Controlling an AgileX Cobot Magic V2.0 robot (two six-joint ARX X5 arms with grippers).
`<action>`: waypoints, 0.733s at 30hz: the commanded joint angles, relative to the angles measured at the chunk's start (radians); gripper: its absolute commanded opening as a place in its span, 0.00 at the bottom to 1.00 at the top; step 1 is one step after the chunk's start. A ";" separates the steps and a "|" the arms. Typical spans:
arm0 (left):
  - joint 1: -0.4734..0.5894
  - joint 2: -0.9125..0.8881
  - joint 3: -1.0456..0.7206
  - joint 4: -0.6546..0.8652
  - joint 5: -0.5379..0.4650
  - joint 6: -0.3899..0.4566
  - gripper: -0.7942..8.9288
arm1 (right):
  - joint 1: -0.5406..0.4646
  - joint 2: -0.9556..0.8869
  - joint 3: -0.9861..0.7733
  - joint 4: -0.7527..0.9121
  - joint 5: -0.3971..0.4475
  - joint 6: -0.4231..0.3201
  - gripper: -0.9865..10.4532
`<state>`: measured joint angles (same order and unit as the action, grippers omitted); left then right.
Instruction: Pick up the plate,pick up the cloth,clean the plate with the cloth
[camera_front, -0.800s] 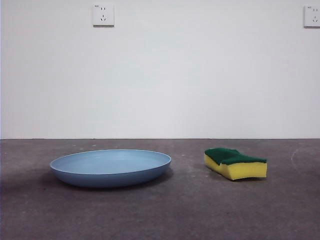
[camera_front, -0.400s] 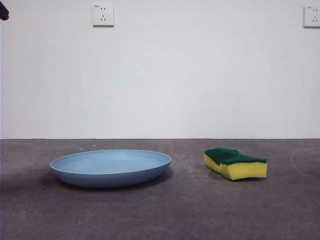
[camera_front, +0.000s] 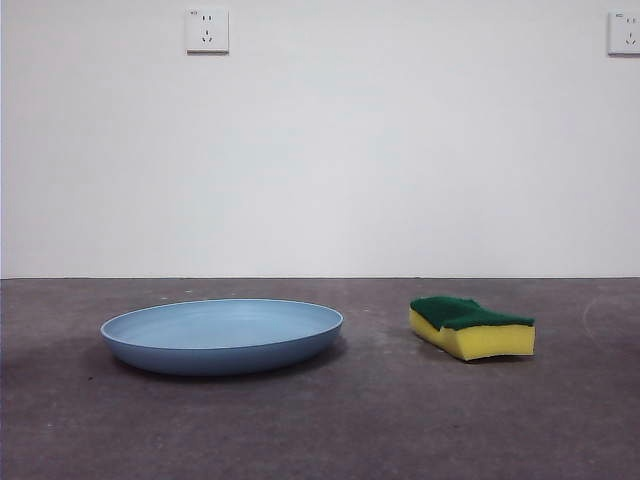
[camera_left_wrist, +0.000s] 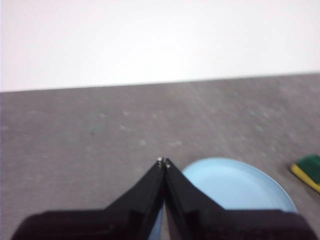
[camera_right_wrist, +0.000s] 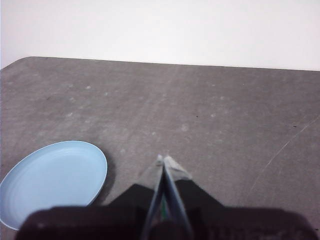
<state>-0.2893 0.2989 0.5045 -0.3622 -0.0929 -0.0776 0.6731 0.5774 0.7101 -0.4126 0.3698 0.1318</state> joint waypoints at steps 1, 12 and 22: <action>0.081 -0.061 -0.065 0.005 0.060 0.019 0.08 | 0.001 -0.002 -0.006 0.007 0.003 0.009 0.09; 0.203 -0.257 -0.381 0.258 0.100 0.021 0.08 | 0.001 -0.002 -0.006 0.007 0.003 0.009 0.09; 0.207 -0.276 -0.500 0.271 0.100 0.008 0.08 | 0.001 -0.002 -0.006 0.007 0.003 0.009 0.09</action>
<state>-0.0860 0.0280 0.0196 -0.0986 0.0051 -0.0711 0.6731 0.5774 0.7101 -0.4126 0.3698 0.1318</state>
